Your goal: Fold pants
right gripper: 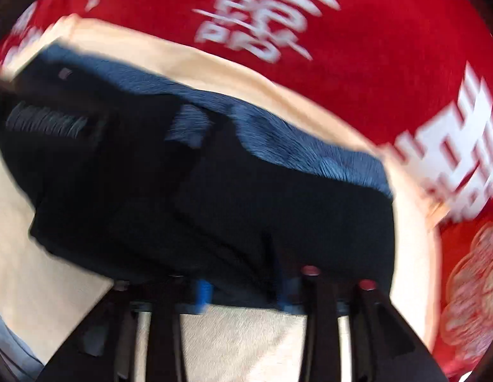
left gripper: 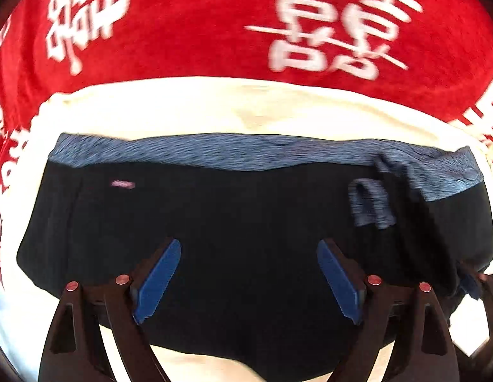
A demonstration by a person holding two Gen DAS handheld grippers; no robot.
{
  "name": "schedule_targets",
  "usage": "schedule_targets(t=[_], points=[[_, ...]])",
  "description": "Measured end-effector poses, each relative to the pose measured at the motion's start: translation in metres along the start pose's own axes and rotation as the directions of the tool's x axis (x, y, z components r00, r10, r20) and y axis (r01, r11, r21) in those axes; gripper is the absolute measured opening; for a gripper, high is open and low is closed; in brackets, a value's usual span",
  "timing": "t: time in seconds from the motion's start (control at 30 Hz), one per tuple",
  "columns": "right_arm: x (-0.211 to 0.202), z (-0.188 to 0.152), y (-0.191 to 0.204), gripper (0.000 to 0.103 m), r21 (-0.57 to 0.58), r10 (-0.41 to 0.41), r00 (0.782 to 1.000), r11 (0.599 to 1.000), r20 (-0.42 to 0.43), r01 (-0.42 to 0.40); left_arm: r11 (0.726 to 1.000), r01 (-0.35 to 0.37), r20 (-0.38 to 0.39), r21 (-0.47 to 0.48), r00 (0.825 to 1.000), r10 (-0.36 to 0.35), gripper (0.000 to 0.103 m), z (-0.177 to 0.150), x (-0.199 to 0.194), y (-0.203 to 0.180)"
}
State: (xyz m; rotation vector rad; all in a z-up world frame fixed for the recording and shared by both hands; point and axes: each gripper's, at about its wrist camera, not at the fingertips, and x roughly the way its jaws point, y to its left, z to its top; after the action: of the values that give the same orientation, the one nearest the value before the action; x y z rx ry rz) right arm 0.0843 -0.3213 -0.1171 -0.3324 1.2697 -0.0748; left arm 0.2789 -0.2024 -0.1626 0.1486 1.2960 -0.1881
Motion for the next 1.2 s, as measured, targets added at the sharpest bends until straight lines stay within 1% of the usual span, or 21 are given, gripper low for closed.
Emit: schedule_targets(t=[0.03, 0.1, 0.17, 0.23, 0.27, 0.3, 0.37, 0.4, 0.47, 0.5, 0.67, 0.7, 0.73, 0.8, 0.87, 0.93, 0.97, 1.07, 1.1, 1.17, 1.2], points=[[-0.009, -0.002, 0.002, 0.06, -0.002, 0.033, 0.999, 0.999, 0.015, -0.032, 1.0, 0.003, -0.001, -0.004, 1.0, -0.003, 0.089, -0.003, -0.001, 0.009], [-0.03, -0.006, -0.004, 0.062, 0.034, 0.105, 0.994, 0.994, 0.031, -0.106, 1.0, 0.013, -0.008, 0.001, 1.0, -0.013, 0.089, -0.002, 0.0, 0.021], [-0.039, -0.008, -0.028, 0.062, 0.181, 0.263, 0.964, 0.947, 0.047, -0.267, 0.999, 0.034, -0.019, 0.015, 0.999, -0.034, 0.089, 0.002, 0.005, 0.027], [-0.033, -0.019, -0.068, 0.062, 0.453, 0.46, 0.88, 0.765, 0.115, -0.459, 0.998, 0.052, -0.048, 0.042, 0.998, -0.05, 0.089, 0.0, 0.012, 0.009], [-0.024, -0.028, -0.086, 0.062, 0.575, 0.528, 0.833, 0.635, 0.164, -0.516, 0.996, 0.055, -0.079, 0.067, 0.996, -0.049, 0.089, -0.002, 0.023, 0.006], [-0.009, -0.038, -0.101, 0.062, 0.683, 0.584, 0.784, 0.485, 0.211, -0.546, 0.995, 0.048, -0.105, 0.087, 0.994, -0.039, 0.089, -0.007, 0.034, 0.001], [0.015, -0.054, -0.117, 0.058, 0.78, 0.643, 0.702, 0.254, 0.306, -0.572, 0.998, 0.031, -0.08, 0.058, 0.996, -0.026, 0.097, -0.017, 0.041, 0.0], [0.023, -0.06, -0.12, 0.056, 0.8, 0.653, 0.673, 0.169, 0.347, -0.576, 0.999, 0.031, -0.075, 0.045, 0.997, -0.028, 0.098, -0.012, 0.045, 0.001], [0.036, -0.064, -0.122, 0.056, 0.809, 0.665, 0.629, 0.062, 0.403, -0.584, 0.998, 0.054, -0.082, 0.027, 0.995, -0.052, 0.098, -0.008, 0.049, 0.009], [0.042, -0.067, -0.122, 0.056, 0.816, 0.668, 0.617, 0.026, 0.416, -0.578, 0.998, 0.063, -0.086, 0.019, 0.994, -0.061, 0.098, -0.006, 0.051, 0.013], [0.069, -0.073, -0.118, 0.053, 0.84, 0.657, 0.592, -0.118, 0.466, -0.53, 0.998, 0.053, -0.078, 0.046, 0.996, -0.049, 0.098, -0.013, 0.056, 0.012], [0.076, -0.074, -0.118, 0.027, 0.845, 0.653, 0.589, -0.155, 0.477, -0.512, 0.998, 0.055, -0.078, 0.042, 0.996, -0.052, 0.098, -0.015, 0.059, 0.011], [0.08, -0.072, -0.12, 0.005, 0.854, 0.655, 0.591, -0.171, 0.471, -0.491, 0.998, 0.057, -0.078, 0.04, 0.996, -0.054, 0.098, -0.016, 0.058, 0.006], [0.072, -0.062, -0.126, 0.005, 0.842, 0.645, 0.599, -0.134, 0.475, -0.523, 0.998, 0.057, -0.084, 0.038, 0.995, -0.054, 0.098, -0.008, 0.062, 0.005], [0.049, -0.047, -0.128, 0.005, 0.808, 0.655, 0.604, -0.015, 0.453, -0.59, 0.998, 0.055, -0.091, 0.038, 0.994, -0.051, 0.098, -0.029, 0.05, -0.003], [0.034, -0.04, -0.121, 0.005, 0.793, 0.68, 0.63, 0.116, 0.376, -0.598, 0.998, 0.057, -0.091, 0.037, 0.994, -0.053, 0.098, -0.031, 0.047, -0.007], [0.035, -0.042, -0.115, 0.005, 0.798, 0.69, 0.64, 0.151, 0.337, -0.583, 0.998, 0.058, -0.087, 0.036, 0.995, -0.055, 0.098, -0.03, 0.048, -0.006], [0.06, -0.053, -0.088, 0.005, 0.831, 0.723, 0.655, 0.212, 0.222, -0.515, 0.998, 0.06, -0.087, 0.031, 0.995, -0.057, 0.098, -0.043, 0.041, -0.002], [0.068, -0.053, -0.084, 0.005, 0.825, 0.723, 0.655, 0.219, 0.221, -0.521, 0.998, 0.057, -0.092, 0.026, 0.994, -0.055, 0.098, -0.044, 0.042, 0.001], [0.07, -0.053, -0.086, 0.005, 0.826, 0.719, 0.649, 0.193, 0.248, -0.529, 0.999, 0.045, -0.101, 0.018, 0.994, -0.043, 0.098, -0.038, 0.039, 0.005], [0.068, -0.05, -0.085, 0.007, 0.822, 0.72, 0.652, 0.209, 0.237, -0.529, 0.999, 0.04, -0.095, 0.014, 0.995, -0.038, 0.098, -0.037, 0.036, 0.009]])
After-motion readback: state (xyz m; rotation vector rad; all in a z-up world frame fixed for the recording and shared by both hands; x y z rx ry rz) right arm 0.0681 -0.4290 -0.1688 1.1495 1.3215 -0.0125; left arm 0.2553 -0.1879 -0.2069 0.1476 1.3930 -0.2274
